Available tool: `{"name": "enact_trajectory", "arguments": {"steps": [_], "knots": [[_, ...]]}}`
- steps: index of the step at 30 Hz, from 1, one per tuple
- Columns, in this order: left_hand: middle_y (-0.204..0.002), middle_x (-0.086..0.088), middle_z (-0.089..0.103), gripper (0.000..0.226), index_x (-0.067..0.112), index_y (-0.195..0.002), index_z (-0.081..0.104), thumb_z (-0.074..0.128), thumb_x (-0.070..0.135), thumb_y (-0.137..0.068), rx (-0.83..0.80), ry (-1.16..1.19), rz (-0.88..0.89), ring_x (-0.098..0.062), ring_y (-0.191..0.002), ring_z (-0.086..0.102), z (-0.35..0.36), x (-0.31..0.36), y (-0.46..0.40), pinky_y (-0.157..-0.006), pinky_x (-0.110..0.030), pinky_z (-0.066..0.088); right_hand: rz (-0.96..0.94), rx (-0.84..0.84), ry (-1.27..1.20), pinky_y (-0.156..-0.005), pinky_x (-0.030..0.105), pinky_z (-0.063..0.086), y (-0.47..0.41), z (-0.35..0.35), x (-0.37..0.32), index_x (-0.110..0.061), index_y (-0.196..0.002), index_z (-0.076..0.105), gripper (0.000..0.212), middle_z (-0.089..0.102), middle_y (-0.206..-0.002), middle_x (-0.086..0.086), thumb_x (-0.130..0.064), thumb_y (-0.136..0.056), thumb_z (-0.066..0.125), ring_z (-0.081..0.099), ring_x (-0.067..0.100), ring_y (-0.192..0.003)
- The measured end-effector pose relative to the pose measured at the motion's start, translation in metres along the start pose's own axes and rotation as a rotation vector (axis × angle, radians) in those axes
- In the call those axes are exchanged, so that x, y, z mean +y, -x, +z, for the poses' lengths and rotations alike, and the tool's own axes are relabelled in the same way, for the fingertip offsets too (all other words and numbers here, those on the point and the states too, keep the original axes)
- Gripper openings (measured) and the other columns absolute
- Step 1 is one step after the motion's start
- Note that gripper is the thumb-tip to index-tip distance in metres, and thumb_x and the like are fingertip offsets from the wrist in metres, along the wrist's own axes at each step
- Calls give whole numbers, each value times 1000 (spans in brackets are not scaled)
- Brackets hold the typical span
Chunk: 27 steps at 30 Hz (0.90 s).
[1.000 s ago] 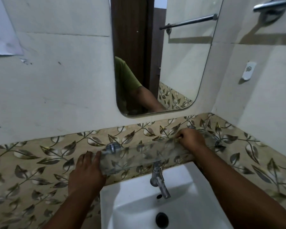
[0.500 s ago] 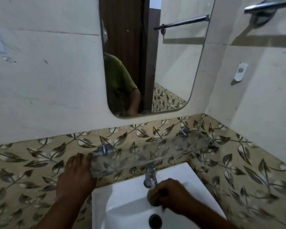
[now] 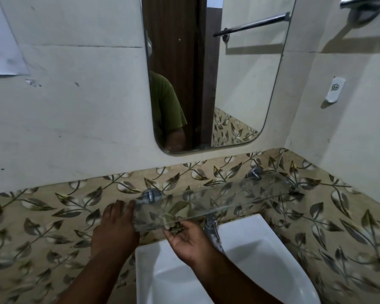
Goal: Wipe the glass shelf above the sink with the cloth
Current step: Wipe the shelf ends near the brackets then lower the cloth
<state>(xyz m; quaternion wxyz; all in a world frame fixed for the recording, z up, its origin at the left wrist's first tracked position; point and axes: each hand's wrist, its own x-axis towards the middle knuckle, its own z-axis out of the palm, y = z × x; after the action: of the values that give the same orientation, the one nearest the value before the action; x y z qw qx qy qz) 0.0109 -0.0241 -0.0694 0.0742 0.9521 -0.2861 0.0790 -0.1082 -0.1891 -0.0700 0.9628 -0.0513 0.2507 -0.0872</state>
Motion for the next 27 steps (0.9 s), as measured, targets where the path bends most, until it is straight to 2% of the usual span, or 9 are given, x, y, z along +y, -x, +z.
{"name": "enact_trajectory", "arguments": {"steps": [5, 9, 14, 16, 19, 22, 23, 25, 27], "knots": [[-139, -15, 50, 85, 20, -148, 43, 53, 34, -65, -2, 10, -5, -39, -130, 44, 0, 0, -2, -96, -51, 51, -130, 115, -66, -50, 49, 62, 8, -26, -50, 9, -100, 64, 21, 75, -79, 29, -4, -103, 48, 76, 39, -62], [-137, -15, 50, 84, 20, -148, 42, 51, 34, -66, 3, -4, 2, -39, -129, 45, 1, -3, -2, -93, -51, 52, -170, 184, -28, -53, 49, 61, -8, -16, -66, 8, -108, 64, 22, 75, -94, 26, -9, -103, 51, 72, 38, -87], [-134, -16, 53, 85, 20, -146, 44, 61, 34, -64, 12, -14, 20, -39, -125, 47, 0, -1, -2, -86, -51, 55, -68, 125, 128, -50, 45, 61, -9, -25, -57, 13, -97, 64, 20, 75, -77, 28, -1, -102, 50, 75, 38, -59], [-133, -15, 53, 85, 20, -146, 45, 62, 33, -64, 19, -14, 15, -39, -125, 48, 0, 0, -2, -85, -51, 56, -61, 122, 153, -49, 47, 61, 7, -31, -71, 17, -97, 65, 12, 74, -78, 32, 11, -87, 64, 75, 41, -59], [-136, -15, 53, 85, 21, -147, 44, 61, 34, -65, 24, -19, 8, -39, -127, 47, -1, 0, -2, -87, -50, 55, -103, 107, 186, -50, 48, 61, 17, -46, -111, 22, -83, 70, 58, 73, -78, 35, 24, -29, 90, 74, 43, -60], [-138, -14, 52, 88, 23, -148, 42, 64, 35, -64, 21, -21, 7, -38, -129, 46, -1, 3, -3, -90, -50, 54, -145, 187, 211, -50, 42, 62, 21, -40, -143, 15, -96, 63, 13, 73, -74, 31, 4, -89, 62, 74, 39, -57], [-138, -14, 52, 89, 23, -148, 42, 66, 34, -63, 21, -16, 1, -38, -129, 46, -2, 3, -3, -91, -50, 54, -147, 214, 214, -47, 40, 62, 15, -41, -147, 12, -97, 61, 22, 73, -72, 30, -5, -101, 48, 74, 38, -54], [-138, -13, 52, 91, 24, -148, 42, 69, 34, -62, 21, -14, -13, -37, -130, 46, -2, 3, -2, -92, -49, 53, -109, 239, 212, -41, 33, 59, 1, -42, -145, 10, -94, 60, 31, 71, -66, 27, -12, -106, 41, 71, 34, -47], [-140, -13, 51, 90, 24, -148, 40, 69, 34, -63, 26, -16, -16, -37, -131, 45, -2, 2, 0, -94, -49, 53, -29, 194, 247, -38, 28, 56, -4, -40, -137, 10, -93, 60, 18, 68, -63, 25, -6, -96, 51, 68, 30, -44]]}}
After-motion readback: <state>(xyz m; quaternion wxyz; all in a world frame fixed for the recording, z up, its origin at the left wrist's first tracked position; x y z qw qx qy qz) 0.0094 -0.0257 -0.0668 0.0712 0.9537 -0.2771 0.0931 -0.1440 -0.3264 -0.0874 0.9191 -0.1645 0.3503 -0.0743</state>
